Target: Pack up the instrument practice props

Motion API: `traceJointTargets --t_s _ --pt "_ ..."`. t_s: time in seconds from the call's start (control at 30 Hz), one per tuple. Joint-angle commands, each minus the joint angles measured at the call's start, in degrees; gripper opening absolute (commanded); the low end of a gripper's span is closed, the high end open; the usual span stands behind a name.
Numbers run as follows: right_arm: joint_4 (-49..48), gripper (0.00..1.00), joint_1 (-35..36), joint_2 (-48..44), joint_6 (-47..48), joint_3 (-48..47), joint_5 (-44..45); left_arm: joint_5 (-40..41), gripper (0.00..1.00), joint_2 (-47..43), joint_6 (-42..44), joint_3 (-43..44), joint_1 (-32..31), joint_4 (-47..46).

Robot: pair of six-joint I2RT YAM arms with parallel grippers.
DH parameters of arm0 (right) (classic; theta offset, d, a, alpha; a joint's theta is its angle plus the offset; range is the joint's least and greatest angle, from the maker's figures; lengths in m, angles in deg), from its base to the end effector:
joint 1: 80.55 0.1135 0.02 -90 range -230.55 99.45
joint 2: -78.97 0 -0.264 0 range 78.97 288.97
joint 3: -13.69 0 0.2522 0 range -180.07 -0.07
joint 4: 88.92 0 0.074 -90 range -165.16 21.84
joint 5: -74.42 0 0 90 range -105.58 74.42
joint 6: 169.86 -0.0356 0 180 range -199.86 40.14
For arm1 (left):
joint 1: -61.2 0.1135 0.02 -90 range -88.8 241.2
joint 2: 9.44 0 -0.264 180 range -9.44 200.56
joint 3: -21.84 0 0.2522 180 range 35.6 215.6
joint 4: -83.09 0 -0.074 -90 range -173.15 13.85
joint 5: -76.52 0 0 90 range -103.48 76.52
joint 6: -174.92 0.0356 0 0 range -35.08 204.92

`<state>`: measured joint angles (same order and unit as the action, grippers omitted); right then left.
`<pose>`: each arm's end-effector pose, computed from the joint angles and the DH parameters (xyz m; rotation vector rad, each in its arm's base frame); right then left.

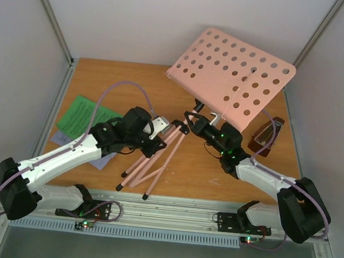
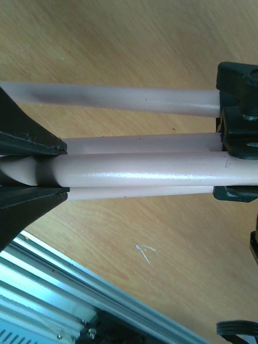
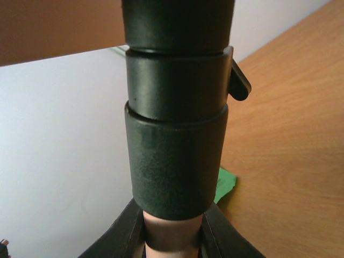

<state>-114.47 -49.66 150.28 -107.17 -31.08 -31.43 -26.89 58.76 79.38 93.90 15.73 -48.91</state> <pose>0.2261 0.1466 0.2490 -0.2798 1.6579 0.9989 0.1705 -0.1851 0.2999 0.9412 2.2376 -0.6989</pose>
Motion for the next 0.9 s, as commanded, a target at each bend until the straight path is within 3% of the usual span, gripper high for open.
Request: traceJointTargets --t_s 0.0,0.23,0.37,0.6,0.87 --pt "-9.3 0.01 0.0 4.0 6.2 0.9 0.0 3.7 0.0 -1.2 1.9 -0.3 0.9 -12.1" --pt "-17.3 0.01 0.0 11.5 4.5 3.1 2.0 2.2 0.0 0.9 -3.6 -5.8 0.9 -20.3" --pt "-16.8 0.02 0.0 12.9 5.2 3.5 4.6 1.9 0.0 3.3 -6.4 -7.9 0.9 -24.7" --pt "-12.7 0.24 0.0 13.2 8.1 5.1 7.6 5.8 0.01 10.6 -12.3 -6.9 0.9 -25.8" --pt "-18.9 0.31 0.0 19.0 8.3 7.7 8.1 6.1 0.0 13.5 -15.4 -7.6 0.9 -29.5"
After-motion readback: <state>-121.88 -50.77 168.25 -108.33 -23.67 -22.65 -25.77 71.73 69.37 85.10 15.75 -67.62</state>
